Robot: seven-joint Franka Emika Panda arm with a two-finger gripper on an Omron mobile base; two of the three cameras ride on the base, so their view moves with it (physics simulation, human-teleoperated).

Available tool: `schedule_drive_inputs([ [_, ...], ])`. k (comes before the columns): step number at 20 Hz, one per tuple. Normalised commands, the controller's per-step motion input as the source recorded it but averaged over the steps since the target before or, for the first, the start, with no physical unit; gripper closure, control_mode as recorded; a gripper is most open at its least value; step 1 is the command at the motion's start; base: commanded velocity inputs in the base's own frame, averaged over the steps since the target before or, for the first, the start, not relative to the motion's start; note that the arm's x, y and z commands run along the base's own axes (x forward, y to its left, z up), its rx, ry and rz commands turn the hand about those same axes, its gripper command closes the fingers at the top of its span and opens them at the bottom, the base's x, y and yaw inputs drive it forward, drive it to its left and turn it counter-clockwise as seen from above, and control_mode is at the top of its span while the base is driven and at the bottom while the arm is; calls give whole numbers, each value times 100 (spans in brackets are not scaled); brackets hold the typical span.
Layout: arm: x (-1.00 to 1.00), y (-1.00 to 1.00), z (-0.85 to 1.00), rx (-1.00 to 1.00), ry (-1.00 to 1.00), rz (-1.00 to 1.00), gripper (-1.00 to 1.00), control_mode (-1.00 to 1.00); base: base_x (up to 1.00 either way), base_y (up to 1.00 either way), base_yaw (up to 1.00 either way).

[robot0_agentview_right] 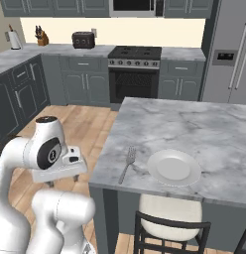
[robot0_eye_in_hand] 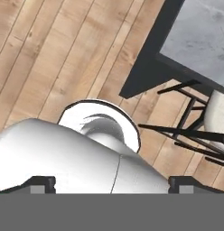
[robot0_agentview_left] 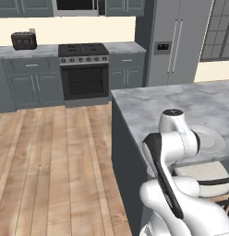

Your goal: Take the fork and place it on the left side of the plate. Then take the spoon and place it on the right side of the plate. Make sure they're directly next to the plate.

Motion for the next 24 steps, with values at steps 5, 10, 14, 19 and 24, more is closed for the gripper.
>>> schedule_drive_inputs([
  [5,-88,13,-8,2,-4,1,-100,-100,0,0,0],
  [10,-37,18,-3,0,-4,5,-100,100,-39,51,14],
  [14,0,0,0,0,0,0,-100,100,-24,100,37],
  [19,0,0,0,0,0,0,-100,100,-1,100,41],
  [24,0,0,0,0,0,0,-100,100,17,88,42],
])
